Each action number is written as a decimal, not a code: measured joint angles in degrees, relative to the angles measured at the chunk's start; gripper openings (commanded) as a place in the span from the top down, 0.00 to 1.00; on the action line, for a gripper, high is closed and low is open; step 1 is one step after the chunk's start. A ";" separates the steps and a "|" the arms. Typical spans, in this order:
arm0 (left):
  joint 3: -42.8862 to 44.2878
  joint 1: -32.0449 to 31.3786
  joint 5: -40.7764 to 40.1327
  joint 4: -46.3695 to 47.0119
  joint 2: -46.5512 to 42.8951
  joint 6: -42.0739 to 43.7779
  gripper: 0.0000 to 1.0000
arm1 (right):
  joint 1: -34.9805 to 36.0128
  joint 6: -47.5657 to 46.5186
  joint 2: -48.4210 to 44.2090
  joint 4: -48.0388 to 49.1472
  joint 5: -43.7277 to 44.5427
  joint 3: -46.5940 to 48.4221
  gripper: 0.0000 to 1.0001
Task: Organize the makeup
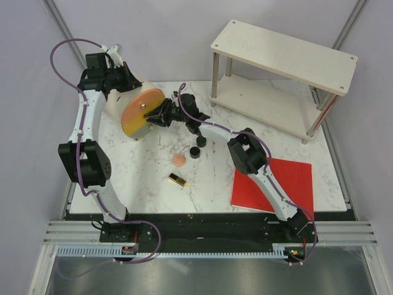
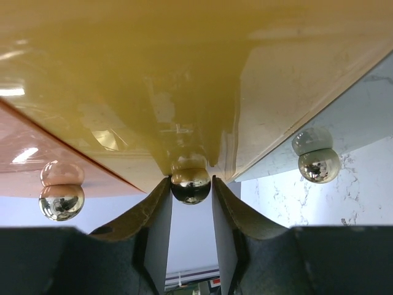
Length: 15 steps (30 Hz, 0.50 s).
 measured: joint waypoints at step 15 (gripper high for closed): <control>-0.11 0.00 0.07 0.26 0.00 0.00 0.92 | -0.28 0.79 -0.24 3.50 -0.39 -2.29 1.00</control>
